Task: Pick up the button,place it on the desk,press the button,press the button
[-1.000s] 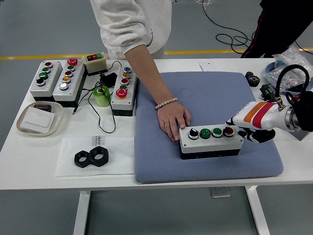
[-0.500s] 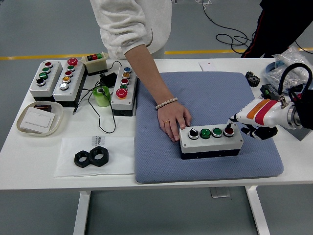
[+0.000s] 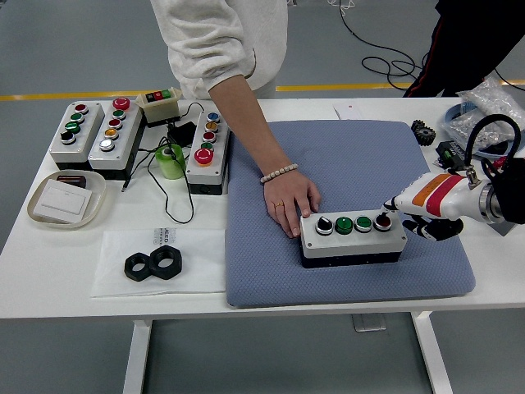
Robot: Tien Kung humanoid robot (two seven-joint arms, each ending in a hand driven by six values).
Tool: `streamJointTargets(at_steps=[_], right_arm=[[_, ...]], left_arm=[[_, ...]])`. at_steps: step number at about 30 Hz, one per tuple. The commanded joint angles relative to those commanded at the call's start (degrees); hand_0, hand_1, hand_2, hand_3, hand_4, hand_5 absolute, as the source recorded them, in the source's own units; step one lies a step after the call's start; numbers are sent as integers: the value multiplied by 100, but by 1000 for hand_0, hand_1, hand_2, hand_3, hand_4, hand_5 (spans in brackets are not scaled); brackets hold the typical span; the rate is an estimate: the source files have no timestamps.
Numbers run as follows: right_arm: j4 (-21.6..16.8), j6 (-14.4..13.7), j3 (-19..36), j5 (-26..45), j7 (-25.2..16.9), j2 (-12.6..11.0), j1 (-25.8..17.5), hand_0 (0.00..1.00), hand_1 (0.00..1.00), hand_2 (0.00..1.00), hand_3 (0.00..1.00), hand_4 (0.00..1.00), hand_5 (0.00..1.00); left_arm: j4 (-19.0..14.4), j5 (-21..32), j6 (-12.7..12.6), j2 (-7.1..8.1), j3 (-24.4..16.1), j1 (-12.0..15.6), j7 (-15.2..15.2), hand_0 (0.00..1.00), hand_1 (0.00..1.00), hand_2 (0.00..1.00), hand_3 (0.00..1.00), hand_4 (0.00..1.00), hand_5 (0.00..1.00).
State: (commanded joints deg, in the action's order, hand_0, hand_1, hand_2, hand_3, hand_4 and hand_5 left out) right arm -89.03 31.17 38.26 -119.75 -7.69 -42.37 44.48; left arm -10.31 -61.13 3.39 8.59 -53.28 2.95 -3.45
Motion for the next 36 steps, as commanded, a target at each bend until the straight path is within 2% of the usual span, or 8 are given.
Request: streamJointTargets(at_steps=[14,36], right_arm=[[-31,0,-14,0,-12,19,-49,295,163,175,804,309,2],[-368,62,370,65,-34,-250,188,294,163,175,800,310,2]], left_arm=[[0,29,14,-4,31,-30,8,743,915,985,943,610,998],[0,9,12,4,-21,59,-12,740,913,985,943,614,998]])
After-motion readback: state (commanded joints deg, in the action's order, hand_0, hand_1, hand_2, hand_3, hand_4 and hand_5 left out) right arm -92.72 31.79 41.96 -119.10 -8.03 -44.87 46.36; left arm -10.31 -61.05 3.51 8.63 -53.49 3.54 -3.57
